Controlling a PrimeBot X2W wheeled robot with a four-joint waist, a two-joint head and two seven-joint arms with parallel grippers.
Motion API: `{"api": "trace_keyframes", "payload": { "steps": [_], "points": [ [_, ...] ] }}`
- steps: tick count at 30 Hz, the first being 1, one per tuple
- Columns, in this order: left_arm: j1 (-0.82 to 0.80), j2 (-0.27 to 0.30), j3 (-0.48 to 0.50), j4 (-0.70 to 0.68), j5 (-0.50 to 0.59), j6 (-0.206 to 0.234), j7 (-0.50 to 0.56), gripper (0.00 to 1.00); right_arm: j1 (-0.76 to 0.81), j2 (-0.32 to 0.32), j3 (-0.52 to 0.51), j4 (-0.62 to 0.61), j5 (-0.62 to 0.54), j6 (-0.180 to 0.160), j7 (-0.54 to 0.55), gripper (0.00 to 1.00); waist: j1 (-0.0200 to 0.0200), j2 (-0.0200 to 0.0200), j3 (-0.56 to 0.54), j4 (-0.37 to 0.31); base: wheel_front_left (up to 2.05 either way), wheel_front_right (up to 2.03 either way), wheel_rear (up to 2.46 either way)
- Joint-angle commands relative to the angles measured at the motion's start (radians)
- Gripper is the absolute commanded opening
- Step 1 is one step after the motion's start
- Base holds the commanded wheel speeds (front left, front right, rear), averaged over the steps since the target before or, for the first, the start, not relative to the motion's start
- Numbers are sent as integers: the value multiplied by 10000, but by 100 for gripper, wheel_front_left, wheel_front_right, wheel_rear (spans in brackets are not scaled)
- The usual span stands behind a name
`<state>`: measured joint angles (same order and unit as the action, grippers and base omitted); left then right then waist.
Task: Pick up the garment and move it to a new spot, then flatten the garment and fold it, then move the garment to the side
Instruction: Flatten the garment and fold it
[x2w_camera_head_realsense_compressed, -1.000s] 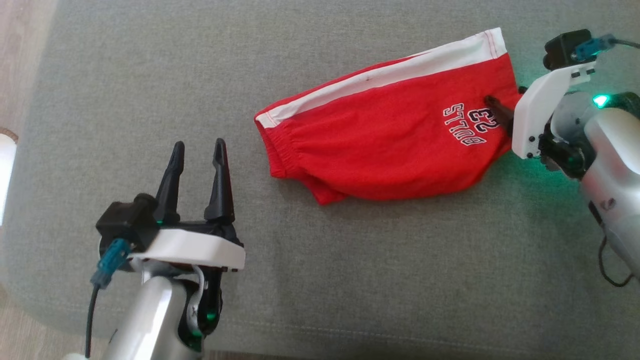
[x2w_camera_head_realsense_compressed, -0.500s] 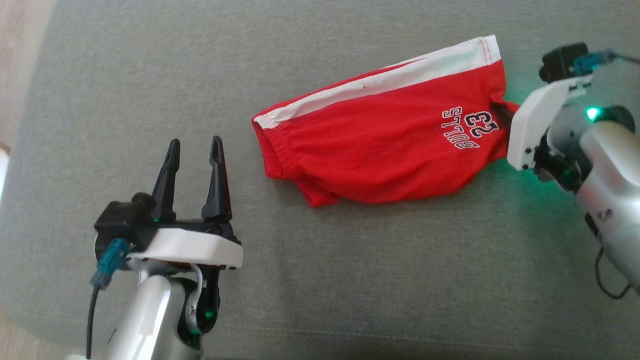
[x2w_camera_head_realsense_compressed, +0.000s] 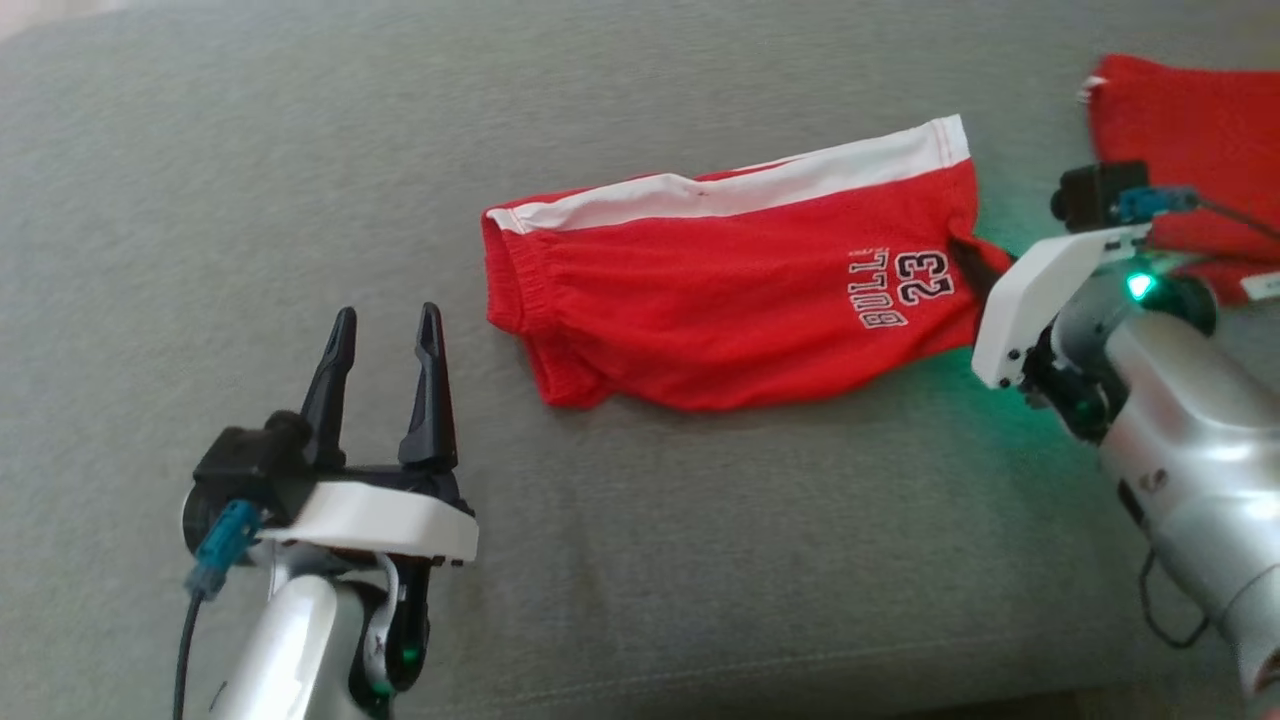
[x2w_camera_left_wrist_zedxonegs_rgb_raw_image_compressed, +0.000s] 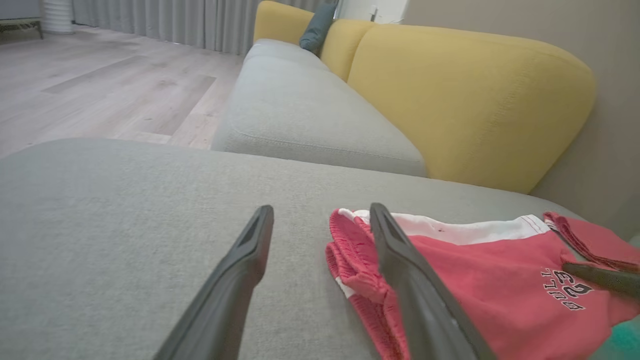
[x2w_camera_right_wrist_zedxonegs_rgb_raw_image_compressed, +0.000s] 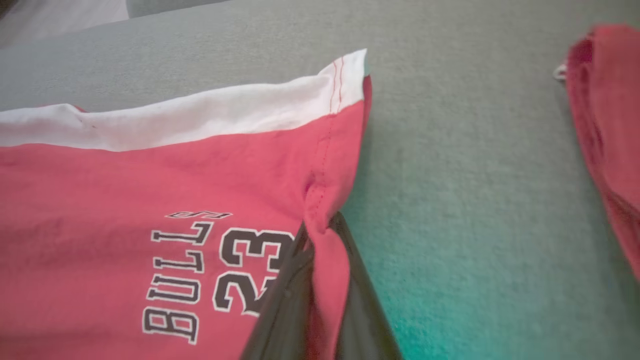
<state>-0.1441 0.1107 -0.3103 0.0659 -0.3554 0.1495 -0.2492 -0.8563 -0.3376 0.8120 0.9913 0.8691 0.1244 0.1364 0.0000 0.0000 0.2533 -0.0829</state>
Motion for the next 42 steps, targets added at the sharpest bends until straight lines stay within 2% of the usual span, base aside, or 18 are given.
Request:
{"api": "trace_keyframes", "payload": {
  "steps": [1,7,14,21,31,42],
  "points": [
    [-184,158,313,-313,100,19,-46,100,126,56,-24,-87,-88,63,-176,0,0,0,-67,-356,0,0,0],
    [-206,213,211,-248,118,9,23,100,181,287,-176,332,-185,63,-525,0,0,0,-154,-500,0,0,0],
    [-84,226,133,-109,76,30,29,100,212,483,-372,499,-149,63,-984,0,0,0,-499,-132,0,0,0],
    [122,138,60,-29,-28,69,4,100,106,718,-89,-715,-154,63,-1114,0,0,0,-1017,532,0,0,0],
    [264,46,-39,-61,-136,77,-32,100,656,1137,491,-2568,-285,63,-437,0,0,0,-1188,1623,0,0,0],
    [180,-48,-54,-14,-203,68,-74,100,975,1690,399,-2575,-572,63,24,0,0,0,-1003,2122,0,0,0]
  ]
}}
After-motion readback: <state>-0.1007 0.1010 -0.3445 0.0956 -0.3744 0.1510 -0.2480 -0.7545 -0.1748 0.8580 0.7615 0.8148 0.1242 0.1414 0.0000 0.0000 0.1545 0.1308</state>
